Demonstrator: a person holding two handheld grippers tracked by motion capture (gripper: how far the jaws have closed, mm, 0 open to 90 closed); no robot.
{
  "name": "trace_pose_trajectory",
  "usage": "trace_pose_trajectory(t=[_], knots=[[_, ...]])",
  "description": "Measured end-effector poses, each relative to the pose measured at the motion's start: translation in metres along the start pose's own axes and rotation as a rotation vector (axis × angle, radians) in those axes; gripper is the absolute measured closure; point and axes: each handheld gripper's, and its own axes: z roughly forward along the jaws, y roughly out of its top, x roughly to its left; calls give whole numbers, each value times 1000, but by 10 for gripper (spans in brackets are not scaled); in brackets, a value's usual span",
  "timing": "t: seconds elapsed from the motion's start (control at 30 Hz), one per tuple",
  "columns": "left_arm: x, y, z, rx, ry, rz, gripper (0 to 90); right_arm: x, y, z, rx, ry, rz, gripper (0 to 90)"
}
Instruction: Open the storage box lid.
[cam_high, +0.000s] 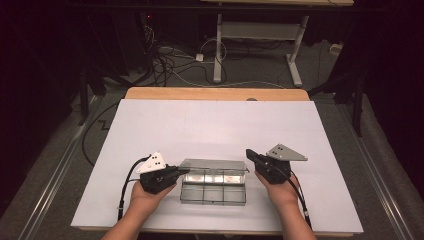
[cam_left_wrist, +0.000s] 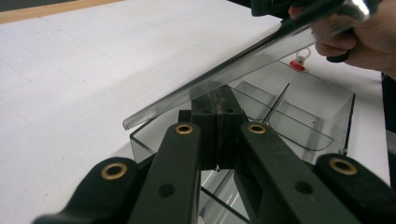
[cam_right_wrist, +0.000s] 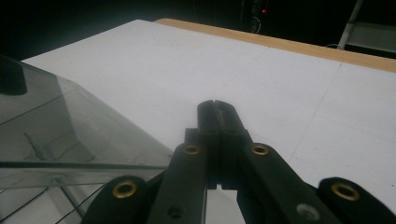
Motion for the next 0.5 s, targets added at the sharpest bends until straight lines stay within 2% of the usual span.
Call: trace_pose_trajectory(t=[0.2, 0.5], knots=[[1, 5, 5, -9, 2, 1, 876, -3, 2, 5, -10, -7, 15, 900], [1, 11, 8, -15, 6, 3, 876, -2, 9, 9, -25, -3, 6, 900]])
